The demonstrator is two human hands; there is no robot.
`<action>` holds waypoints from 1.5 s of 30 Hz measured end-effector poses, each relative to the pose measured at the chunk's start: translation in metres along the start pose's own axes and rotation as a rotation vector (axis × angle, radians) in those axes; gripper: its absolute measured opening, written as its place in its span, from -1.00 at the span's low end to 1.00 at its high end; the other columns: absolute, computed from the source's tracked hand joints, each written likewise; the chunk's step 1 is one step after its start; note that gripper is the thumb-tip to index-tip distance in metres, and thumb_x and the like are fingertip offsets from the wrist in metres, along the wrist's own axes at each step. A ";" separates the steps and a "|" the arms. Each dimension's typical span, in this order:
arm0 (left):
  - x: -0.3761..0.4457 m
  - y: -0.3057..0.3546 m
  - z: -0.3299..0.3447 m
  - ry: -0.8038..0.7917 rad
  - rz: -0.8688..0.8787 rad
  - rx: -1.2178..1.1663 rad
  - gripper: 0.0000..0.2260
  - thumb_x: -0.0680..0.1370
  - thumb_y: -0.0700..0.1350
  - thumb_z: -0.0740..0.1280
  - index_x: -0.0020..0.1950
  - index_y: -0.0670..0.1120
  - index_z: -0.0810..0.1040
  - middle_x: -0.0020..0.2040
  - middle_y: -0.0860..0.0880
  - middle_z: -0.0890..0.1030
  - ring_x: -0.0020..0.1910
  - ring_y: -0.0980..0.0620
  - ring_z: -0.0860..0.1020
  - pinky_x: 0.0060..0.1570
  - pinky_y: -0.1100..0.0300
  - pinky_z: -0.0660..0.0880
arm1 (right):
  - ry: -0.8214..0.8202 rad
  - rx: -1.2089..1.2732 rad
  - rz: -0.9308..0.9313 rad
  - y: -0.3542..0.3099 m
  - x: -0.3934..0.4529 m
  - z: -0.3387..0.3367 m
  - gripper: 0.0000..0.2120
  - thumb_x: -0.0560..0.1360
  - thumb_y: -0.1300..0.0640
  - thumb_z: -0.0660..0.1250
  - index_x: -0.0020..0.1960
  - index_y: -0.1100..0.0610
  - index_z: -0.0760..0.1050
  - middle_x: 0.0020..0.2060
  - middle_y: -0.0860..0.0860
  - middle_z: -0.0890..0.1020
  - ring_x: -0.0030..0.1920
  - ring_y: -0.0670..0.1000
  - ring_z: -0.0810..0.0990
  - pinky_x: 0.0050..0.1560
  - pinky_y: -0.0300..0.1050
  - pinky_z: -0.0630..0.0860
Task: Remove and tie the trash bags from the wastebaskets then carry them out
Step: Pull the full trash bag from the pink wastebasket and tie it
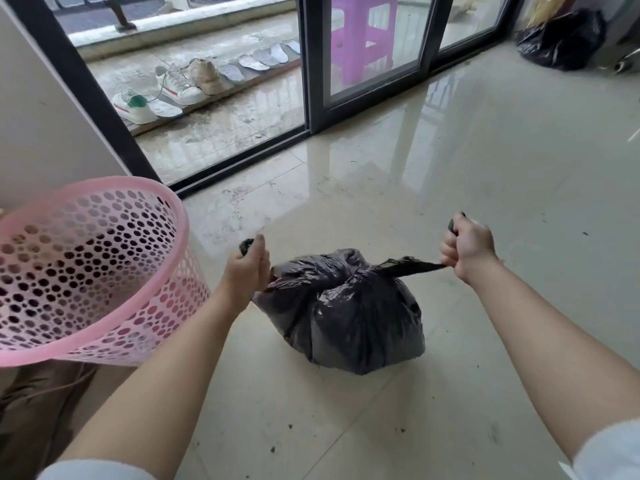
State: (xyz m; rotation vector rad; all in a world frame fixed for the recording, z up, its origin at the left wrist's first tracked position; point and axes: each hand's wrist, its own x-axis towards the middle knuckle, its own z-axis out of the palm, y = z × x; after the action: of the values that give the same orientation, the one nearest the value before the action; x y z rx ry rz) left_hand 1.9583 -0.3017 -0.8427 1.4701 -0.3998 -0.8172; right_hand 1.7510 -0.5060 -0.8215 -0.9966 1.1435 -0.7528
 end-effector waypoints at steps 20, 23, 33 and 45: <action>-0.012 -0.014 0.017 0.339 -0.437 -0.557 -0.62 0.56 0.08 0.23 0.19 -0.19 0.36 0.13 -0.13 0.43 0.21 -0.07 0.44 0.34 -0.20 0.23 | 0.070 0.212 0.322 0.060 0.004 0.010 -0.82 0.52 0.13 0.23 0.11 0.14 0.39 -0.09 0.03 0.50 -0.06 0.02 0.50 0.25 0.05 0.36; -0.022 -0.026 0.046 0.104 -0.475 -0.343 -0.80 0.60 -0.05 0.18 0.13 -0.14 0.41 0.16 -0.16 0.50 0.21 -0.05 0.46 0.14 0.11 0.42 | -0.054 0.309 0.324 0.070 -0.004 0.032 -0.83 0.55 0.18 0.19 -0.21 0.13 0.42 -0.37 0.01 0.61 -0.33 -0.03 0.60 -0.04 -0.11 0.51; -0.023 -0.005 0.068 -0.173 0.020 0.215 -0.57 0.64 -0.18 0.06 -0.39 0.00 0.47 -0.41 0.10 0.55 -0.29 0.12 0.51 -0.09 0.36 0.45 | -0.266 0.328 0.228 0.049 -0.014 0.042 -0.69 0.63 0.15 -0.01 -0.27 0.14 0.29 -0.71 0.00 0.44 -0.65 -0.04 0.45 -0.43 -0.14 0.45; -0.016 -0.023 0.075 -0.239 -0.214 -0.079 -0.65 0.66 -0.17 -0.01 -0.34 -0.09 0.19 -0.69 0.13 0.20 -0.72 0.23 0.13 -0.68 0.40 0.12 | -0.089 0.160 0.338 0.049 -0.014 0.043 -0.61 0.57 0.24 -0.05 -0.44 0.08 0.07 -0.81 -0.09 0.11 -0.80 -0.12 0.03 -0.62 -0.52 0.09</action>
State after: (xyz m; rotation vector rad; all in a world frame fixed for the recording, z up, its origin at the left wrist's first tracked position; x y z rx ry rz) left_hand 1.8898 -0.3414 -0.8530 1.3608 -0.3879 -1.1736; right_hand 1.7883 -0.4637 -0.8575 -0.6737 1.1192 -0.5136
